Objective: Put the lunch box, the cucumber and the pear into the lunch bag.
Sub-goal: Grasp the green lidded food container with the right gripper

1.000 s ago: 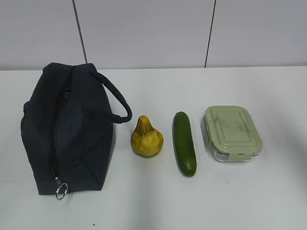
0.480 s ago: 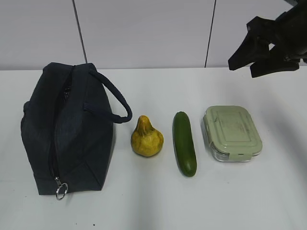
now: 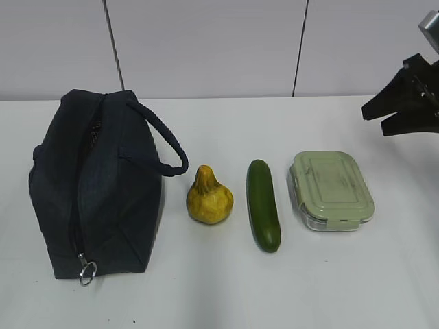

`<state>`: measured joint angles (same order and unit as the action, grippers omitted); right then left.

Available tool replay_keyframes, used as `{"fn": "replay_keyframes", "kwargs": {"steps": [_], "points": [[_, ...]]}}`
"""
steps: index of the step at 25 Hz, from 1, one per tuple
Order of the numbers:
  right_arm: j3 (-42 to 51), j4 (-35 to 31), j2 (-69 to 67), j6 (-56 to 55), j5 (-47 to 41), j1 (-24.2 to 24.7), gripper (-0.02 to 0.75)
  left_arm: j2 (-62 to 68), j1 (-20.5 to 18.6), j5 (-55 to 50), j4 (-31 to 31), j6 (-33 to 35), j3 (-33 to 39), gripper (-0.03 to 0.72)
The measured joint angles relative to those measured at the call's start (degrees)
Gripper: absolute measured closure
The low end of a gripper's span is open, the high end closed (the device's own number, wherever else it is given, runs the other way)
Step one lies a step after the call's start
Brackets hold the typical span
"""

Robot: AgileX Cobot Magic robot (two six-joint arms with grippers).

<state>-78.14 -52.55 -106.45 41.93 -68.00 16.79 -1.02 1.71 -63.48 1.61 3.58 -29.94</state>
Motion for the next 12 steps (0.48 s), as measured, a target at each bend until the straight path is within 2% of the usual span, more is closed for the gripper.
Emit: {"fn": "replay_keyframes", "kwargs": {"steps": [5, 12], "points": [[0.00, 5.00, -1.02, 2.05, -0.26, 0.24, 0.262, 0.00, 0.00, 0.00, 0.00, 0.00, 0.00, 0.450], [-0.12, 5.62, -6.88, 2.80, -0.38, 0.24, 0.240, 0.00, 0.00, 0.00, 0.00, 0.00, 0.00, 0.450]]}}
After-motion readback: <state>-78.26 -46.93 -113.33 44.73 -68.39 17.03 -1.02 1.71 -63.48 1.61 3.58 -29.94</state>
